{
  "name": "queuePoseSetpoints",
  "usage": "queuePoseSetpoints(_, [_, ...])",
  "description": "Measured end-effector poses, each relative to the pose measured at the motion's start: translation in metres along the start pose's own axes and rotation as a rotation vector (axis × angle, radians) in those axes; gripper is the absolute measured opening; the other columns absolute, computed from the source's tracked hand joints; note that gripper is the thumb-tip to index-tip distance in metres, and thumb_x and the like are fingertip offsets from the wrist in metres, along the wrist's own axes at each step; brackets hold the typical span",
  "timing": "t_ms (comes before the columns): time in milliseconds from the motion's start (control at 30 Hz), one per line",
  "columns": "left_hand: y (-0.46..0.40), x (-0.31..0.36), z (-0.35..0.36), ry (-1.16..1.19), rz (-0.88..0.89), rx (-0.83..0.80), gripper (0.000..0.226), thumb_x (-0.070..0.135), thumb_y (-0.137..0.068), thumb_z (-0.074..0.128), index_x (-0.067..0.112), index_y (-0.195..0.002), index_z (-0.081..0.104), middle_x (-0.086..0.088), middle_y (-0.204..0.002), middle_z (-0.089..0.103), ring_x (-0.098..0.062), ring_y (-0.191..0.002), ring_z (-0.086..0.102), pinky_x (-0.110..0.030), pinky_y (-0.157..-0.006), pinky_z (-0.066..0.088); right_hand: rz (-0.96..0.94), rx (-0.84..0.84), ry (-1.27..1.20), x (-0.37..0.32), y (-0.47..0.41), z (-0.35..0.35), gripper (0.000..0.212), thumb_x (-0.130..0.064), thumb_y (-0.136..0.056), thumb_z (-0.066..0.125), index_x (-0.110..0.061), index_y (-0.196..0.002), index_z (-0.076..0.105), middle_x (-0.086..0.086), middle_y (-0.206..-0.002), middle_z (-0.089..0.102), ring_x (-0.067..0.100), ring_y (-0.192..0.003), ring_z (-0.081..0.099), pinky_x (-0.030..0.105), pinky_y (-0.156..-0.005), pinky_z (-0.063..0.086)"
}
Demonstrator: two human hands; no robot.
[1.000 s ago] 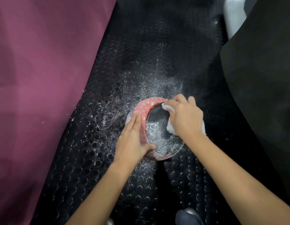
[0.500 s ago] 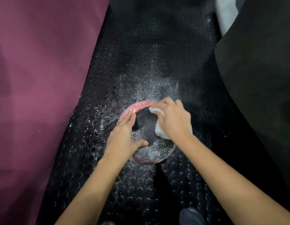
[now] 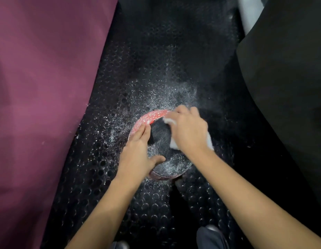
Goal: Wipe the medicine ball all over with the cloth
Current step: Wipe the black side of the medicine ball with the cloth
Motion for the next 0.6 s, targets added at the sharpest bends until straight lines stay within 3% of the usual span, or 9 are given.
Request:
queuePoseSetpoints(100, [0.002,-0.003,-0.001,0.001,-0.017,0.005,0.109,0.049,-0.075,0.073,0.022,-0.155,0.004,0.011,-0.162,0.005,-0.011,-0.148,0.013,-0.038,-0.119,0.021,-0.135,0.004,0.039,-0.023,0.005,0.001,0.032,-0.023,-0.089,0.061,-0.031,-0.120,0.059,-0.007,-0.121,0.051,0.019,-0.106,0.044,0.027,-0.066,0.035])
queuePoseSetpoints(267, [0.005,0.002,0.001,0.004,0.034,0.033,0.108,0.048,-0.076,0.072,0.024,-0.155,0.003,0.013,-0.162,0.005,-0.010,-0.148,0.010,-0.035,-0.118,0.018,0.161,-0.054,-0.033,0.039,-0.001,0.007,0.031,-0.022,-0.096,0.051,-0.034,-0.123,0.059,-0.007,-0.122,0.052,0.022,-0.110,0.042,0.029,-0.064,0.032])
queuePoseSetpoints(367, [0.004,0.008,0.005,-0.029,0.044,0.038,0.107,0.049,-0.078,0.072,0.021,-0.156,0.003,0.010,-0.162,0.007,-0.014,-0.149,0.013,-0.035,-0.117,0.023,-0.030,0.010,0.076,-0.007,0.003,-0.003,0.028,-0.021,-0.087,0.063,-0.027,-0.115,0.061,-0.005,-0.119,0.052,0.023,-0.107,0.043,0.029,-0.064,0.033])
queuePoseSetpoints(433, [0.005,0.005,0.005,-0.004,0.030,0.041,0.108,0.048,-0.077,0.073,0.022,-0.156,0.004,0.011,-0.162,0.007,-0.013,-0.148,0.013,-0.036,-0.116,0.023,-0.105,0.021,0.072,-0.017,0.005,-0.001,0.027,-0.019,-0.089,0.060,-0.029,-0.114,0.062,-0.005,-0.116,0.054,0.022,-0.105,0.045,0.029,-0.064,0.034])
queuePoseSetpoints(600, [0.008,0.002,0.003,0.035,0.033,0.040,0.107,0.047,-0.076,0.073,0.025,-0.155,0.004,0.015,-0.161,0.005,-0.008,-0.148,0.010,-0.034,-0.117,0.020,0.171,-0.035,-0.051,0.049,0.004,0.005,0.030,-0.022,-0.097,0.048,-0.037,-0.120,0.060,-0.007,-0.120,0.054,0.022,-0.108,0.043,0.030,-0.065,0.033])
Point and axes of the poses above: each hand's wrist, its own y-axis away from the middle knuckle, its own z-axis out of the palm, x = y × z, the point moved 10 cm from there along -y, towards the middle knuckle
